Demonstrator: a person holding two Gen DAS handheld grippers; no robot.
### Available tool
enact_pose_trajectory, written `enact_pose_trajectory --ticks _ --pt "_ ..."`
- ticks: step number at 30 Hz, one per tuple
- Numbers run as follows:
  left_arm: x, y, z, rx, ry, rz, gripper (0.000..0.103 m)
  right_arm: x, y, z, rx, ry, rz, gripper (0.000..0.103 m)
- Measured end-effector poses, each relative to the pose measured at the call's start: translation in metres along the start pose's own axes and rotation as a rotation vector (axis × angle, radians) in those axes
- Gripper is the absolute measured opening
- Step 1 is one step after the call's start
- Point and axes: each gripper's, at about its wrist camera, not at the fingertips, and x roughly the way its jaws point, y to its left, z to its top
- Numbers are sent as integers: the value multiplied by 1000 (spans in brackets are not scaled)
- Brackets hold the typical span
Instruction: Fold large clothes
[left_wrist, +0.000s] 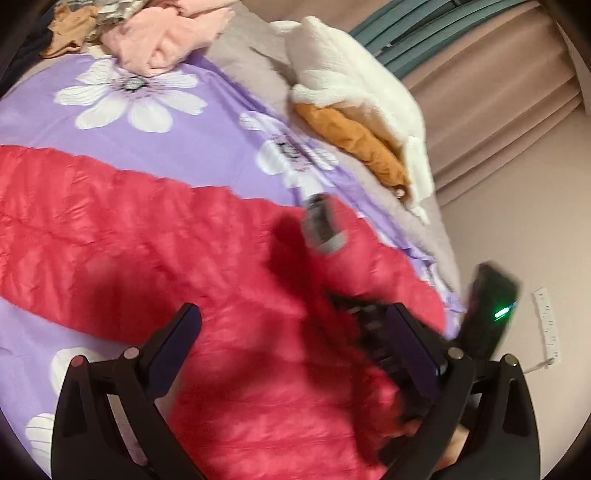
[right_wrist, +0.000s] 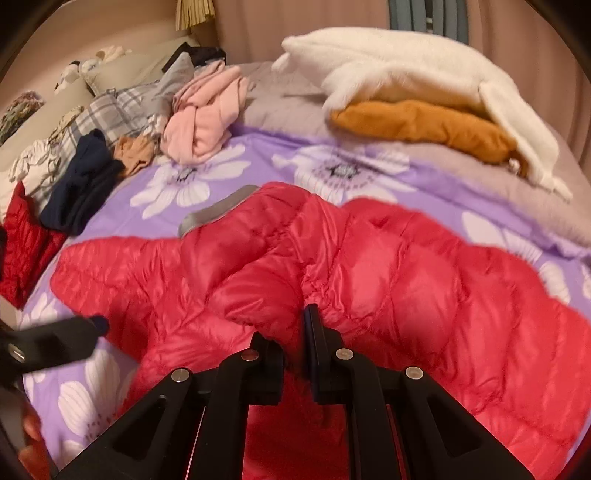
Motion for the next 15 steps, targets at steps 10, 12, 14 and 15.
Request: enact_pose_trajectory --ticks 10,12,14,15 --pt "26 -57 30 2 27 -146 100 -5 -21 -13 141 -59 110 12" --pt "43 -53 27 -34 74 -142 99 -5 -25 -16 171 -70 128 12" --pt "56 -47 23 -72 102 -132 97 -6 -27 -18 197 -78 144 12" --pt "61 -43 22 -91 107 -123 94 -7 -29 -19 209 -85 154 12"
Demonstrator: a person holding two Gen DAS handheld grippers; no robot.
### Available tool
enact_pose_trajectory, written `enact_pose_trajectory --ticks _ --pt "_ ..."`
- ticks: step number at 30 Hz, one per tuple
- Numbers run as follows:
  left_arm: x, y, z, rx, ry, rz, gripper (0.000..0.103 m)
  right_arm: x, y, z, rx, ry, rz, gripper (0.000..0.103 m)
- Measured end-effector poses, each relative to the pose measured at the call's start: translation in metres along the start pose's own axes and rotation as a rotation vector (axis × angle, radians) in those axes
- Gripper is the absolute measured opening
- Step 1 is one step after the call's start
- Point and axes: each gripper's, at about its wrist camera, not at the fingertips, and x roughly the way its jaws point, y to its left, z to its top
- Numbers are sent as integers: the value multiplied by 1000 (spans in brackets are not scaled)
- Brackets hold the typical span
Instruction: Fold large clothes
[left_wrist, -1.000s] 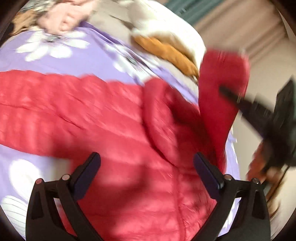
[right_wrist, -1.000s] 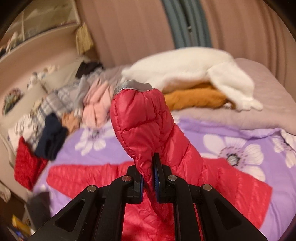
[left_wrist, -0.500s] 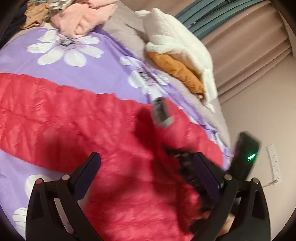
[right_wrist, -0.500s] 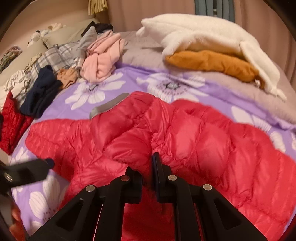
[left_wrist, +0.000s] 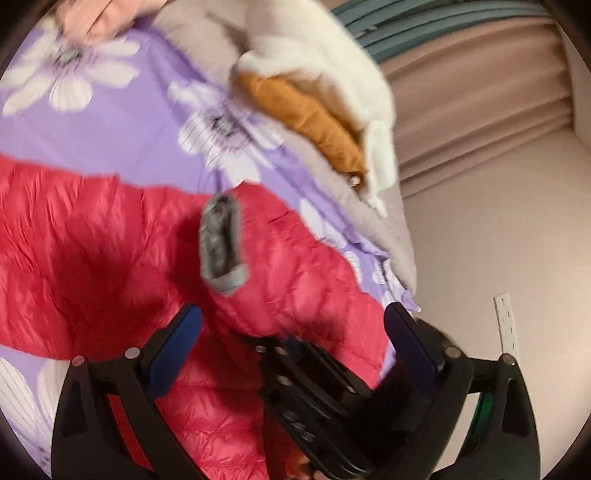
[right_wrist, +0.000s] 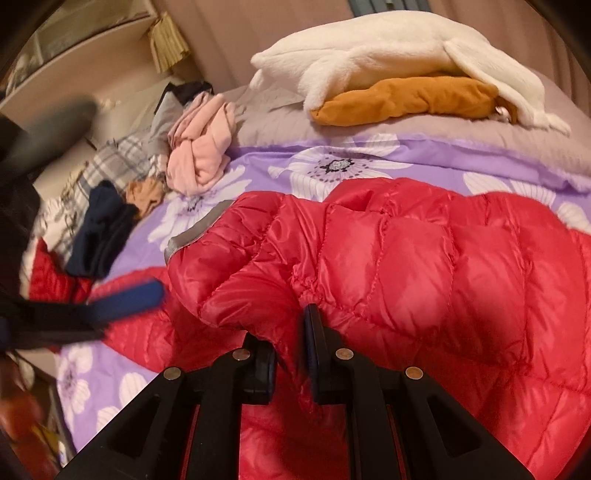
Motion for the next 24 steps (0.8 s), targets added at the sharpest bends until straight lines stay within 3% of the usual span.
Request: enact_pose_trajectory --ticks 3,5,7,8,14,17,21,24 --pt "11 15 2 -68 0 -11 69 -2 -3 -1 20 -9 17 12" --pt "18 20 4 -94 9 -25 41 -4 -5 -3 34 -14 28 12" --pt "24 18 5 -75 6 11 18 -5 -7 -4 44 -15 28 12" --pt "24 17 5 -66 -6 29 18 -6 -7 -4 46 -14 24 13" --pt "-9 10 4 12 -151 68 11 -49 -21 -12 90 -48 87 44" --pt "-28 11 3 33 -214 74 11 -103 -38 -22 102 -155 87 44" --pt "-30 8 -5 74 -196 106 12 -146 -77 -29 150 -263 -69 44" --pt "-28 9 -13 89 -203 138 12 -150 -119 -23 261 -271 -147 37"
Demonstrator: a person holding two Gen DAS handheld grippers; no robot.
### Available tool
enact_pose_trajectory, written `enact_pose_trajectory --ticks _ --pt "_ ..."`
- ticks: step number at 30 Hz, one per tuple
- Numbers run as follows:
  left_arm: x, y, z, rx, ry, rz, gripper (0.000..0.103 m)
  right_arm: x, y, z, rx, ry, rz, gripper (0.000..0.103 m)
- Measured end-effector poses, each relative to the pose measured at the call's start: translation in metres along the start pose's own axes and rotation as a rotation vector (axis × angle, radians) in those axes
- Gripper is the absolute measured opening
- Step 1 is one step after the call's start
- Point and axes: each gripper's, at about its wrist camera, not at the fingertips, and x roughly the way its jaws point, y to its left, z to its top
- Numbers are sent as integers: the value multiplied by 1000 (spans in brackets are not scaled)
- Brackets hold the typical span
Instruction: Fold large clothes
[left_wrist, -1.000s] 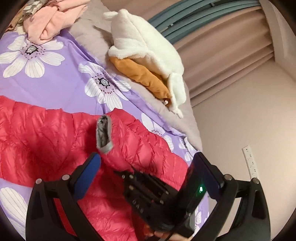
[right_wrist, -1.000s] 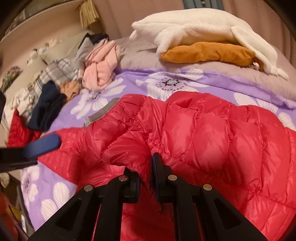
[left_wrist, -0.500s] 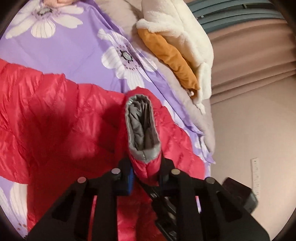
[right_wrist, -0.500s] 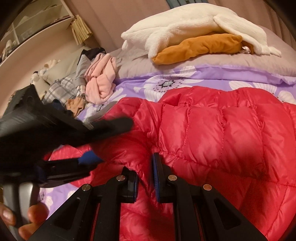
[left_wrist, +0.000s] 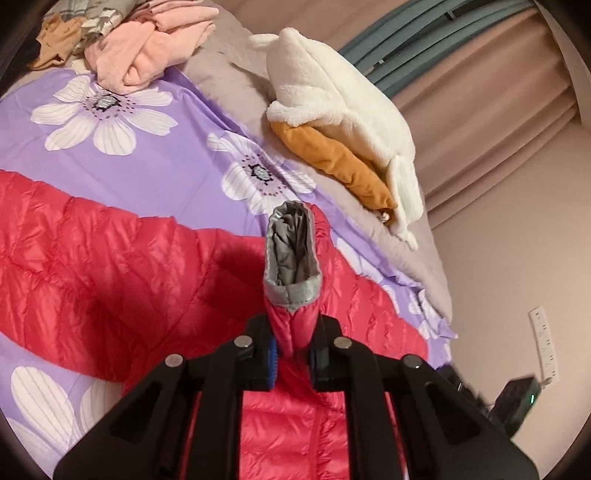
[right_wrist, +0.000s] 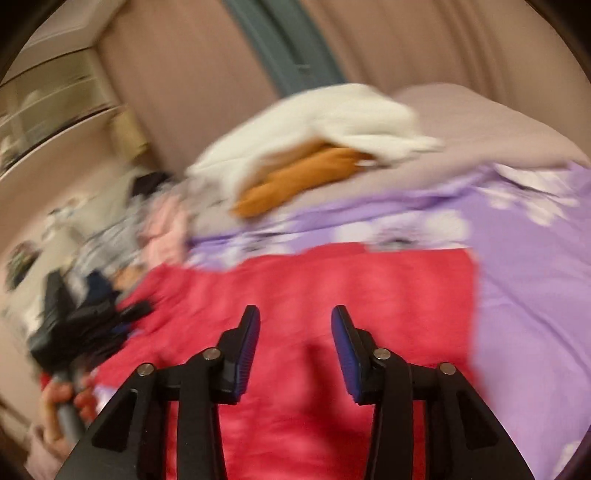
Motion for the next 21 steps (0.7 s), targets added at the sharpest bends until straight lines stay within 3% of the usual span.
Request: enact_pose_trajectory --ticks 3,5,8,14,18,21 --pt "1 10 -7 -1 4 37 12 11 -29 12 72 -12 -70 37" --pt "7 18 -10 -1 19 75 12 25 -45 15 104 28 -106 31" --pt "18 32 -15 -17 54 106 12 48 -55 11 89 109 -179 21" --pt "37 36 -24 11 109 155 13 84 -52 -8 -25 240 -289 20" --pt "44 42 -28 10 142 189 16 82 -57 -6 -7 252 -282 20" --pt "44 44 -29 15 155 199 16 50 -52 0 9 194 -227 20"
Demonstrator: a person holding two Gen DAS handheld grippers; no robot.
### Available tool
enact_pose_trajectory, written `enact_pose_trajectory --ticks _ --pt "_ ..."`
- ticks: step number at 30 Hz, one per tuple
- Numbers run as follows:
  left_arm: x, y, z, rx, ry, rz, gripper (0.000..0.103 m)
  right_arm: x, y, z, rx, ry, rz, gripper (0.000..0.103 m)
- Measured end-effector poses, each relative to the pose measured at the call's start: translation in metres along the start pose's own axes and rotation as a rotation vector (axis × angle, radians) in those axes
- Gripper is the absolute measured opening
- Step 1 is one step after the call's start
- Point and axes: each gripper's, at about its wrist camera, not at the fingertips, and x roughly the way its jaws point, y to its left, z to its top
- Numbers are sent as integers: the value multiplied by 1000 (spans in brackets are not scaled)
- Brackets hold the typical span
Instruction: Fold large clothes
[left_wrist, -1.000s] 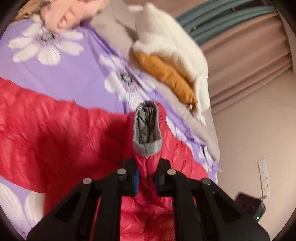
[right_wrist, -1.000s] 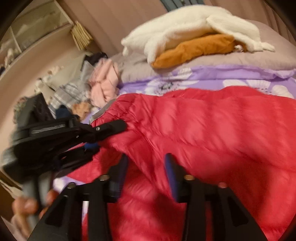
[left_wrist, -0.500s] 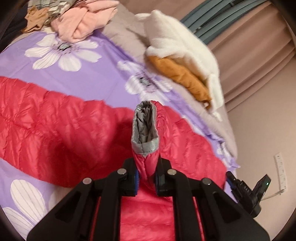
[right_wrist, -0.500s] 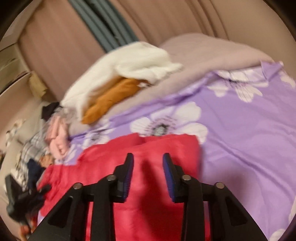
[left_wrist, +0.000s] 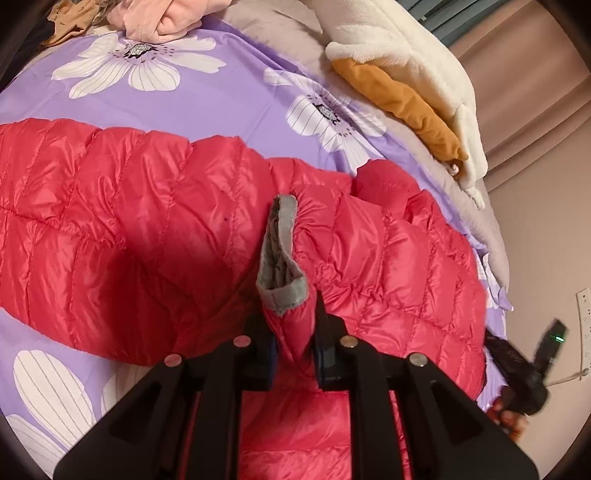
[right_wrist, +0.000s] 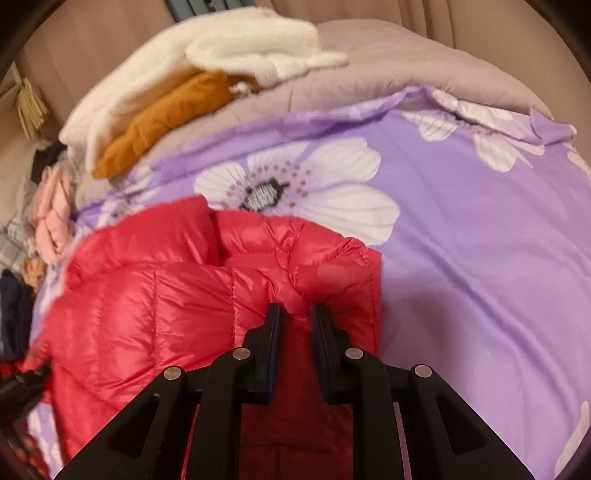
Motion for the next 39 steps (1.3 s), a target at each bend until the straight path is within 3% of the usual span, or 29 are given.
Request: enact_pose_trajectory --ticks 3,6,11,18,21,26,28,31,35,39 --pt "0 1 -1 11 7 3 17 -38 5 -8 -37 -61 96 20" --pt "2 1 -2 19 17 15 18 -53 15 -27 -118 -33 115 20" --pt "6 -2 -3 22 12 36 19 -36 24 -53 -208 42 52 20" --pt "3 -1 -6 29 9 35 24 -7 19 -62 -187 95 5 20" --pt "-12 3 -8 4 0 9 36 -15 20 -64 -174 88 7 20" --pt "-59 19 -19 -13 -69 -28 70 -45 16 -68 -126 23 48 20" --pt "-76 30 -23 -39 -98 -37 78 -55 18 -68 -121 2 68 20" --pt "-105 60 -33 -113 -133 -57 79 -69 27 -70 -131 -22 110 22" --pt "-128 95 -43 -209 -166 -49 80 -79 48 -74 -164 -37 187 41" --pt "-136 131 -49 -332 -169 -67 80 -75 80 -83 -231 -10 249 41"
